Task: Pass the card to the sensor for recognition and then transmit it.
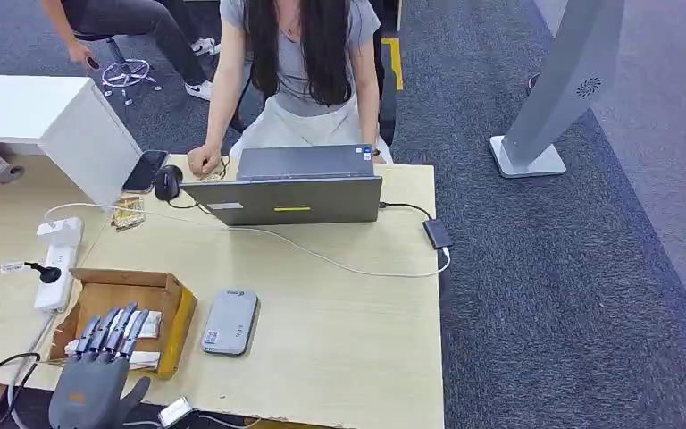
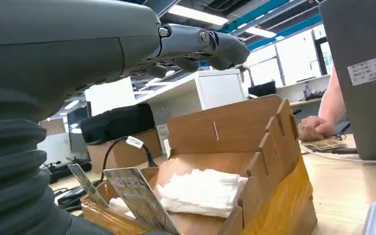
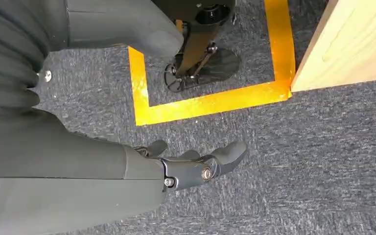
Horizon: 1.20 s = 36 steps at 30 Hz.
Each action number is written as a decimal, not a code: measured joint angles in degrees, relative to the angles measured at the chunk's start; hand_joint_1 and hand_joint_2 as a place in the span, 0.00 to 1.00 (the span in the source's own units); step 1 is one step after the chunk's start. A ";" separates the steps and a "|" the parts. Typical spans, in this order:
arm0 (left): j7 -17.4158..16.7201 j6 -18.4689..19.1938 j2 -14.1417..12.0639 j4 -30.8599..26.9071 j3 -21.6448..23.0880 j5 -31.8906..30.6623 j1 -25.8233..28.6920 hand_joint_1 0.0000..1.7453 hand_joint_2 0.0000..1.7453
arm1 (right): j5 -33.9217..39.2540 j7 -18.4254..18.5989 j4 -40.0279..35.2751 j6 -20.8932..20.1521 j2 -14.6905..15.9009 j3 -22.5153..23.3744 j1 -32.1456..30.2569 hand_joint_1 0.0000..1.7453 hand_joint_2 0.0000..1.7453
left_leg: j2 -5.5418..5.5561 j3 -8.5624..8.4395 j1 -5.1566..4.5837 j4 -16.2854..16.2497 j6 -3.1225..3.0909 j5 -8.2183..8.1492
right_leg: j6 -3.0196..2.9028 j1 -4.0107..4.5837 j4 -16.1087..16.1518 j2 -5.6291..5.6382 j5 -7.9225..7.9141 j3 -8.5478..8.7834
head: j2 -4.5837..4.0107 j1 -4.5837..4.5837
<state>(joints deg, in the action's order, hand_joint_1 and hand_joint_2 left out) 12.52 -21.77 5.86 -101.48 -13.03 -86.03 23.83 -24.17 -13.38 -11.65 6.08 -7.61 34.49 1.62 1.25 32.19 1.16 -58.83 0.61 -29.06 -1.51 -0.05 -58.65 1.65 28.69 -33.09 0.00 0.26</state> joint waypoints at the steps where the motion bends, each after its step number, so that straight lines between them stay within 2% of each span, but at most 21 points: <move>1: 0.00 0.00 0.13 0.02 -0.04 0.02 -0.09 0.00 1.00 | 0.00 0.00 0.00 0.02 0.00 0.04 0.01 0.00 1.00 | 0.01 0.00 0.00 0.00 0.00 0.00 | 0.00 0.00 0.00 0.00 0.00 0.00 | 0.00 -0.02; 17: -0.50 -0.22 0.85 0.39 -1.12 0.04 -1.18 0.00 1.00 | -0.44 0.46 -0.02 0.02 0.00 0.28 0.03 0.00 1.00 | 0.00 0.00 0.00 0.00 0.00 0.00 | 0.00 0.00 0.00 0.00 0.00 0.00 | 0.00 -0.02; 28: -0.35 0.22 2.71 0.39 -4.94 0.17 -1.59 0.00 1.00 | -1.05 0.52 -0.02 -0.02 0.00 0.94 0.06 0.00 1.00 | 0.00 0.00 0.00 0.00 0.00 0.00 | 0.00 0.00 0.00 0.00 0.00 0.00 | 0.00 -0.04; 36: -0.24 0.70 3.61 0.39 -5.97 0.15 -2.04 0.00 1.00 | -1.22 0.52 -0.02 -0.07 0.00 1.27 0.07 0.00 1.00 | 0.00 0.00 0.00 0.00 0.00 0.00 | 0.00 0.00 0.00 0.00 0.00 0.01 | 0.00 -0.02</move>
<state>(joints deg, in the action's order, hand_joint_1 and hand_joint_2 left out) 12.28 -21.07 9.46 -101.09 -18.99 -85.88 21.78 -25.40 -12.85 -11.67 6.01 -7.61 35.76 1.70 1.26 32.18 1.16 -58.83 0.61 -29.06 -1.51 -0.05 -58.65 1.64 28.69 -33.09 0.00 0.24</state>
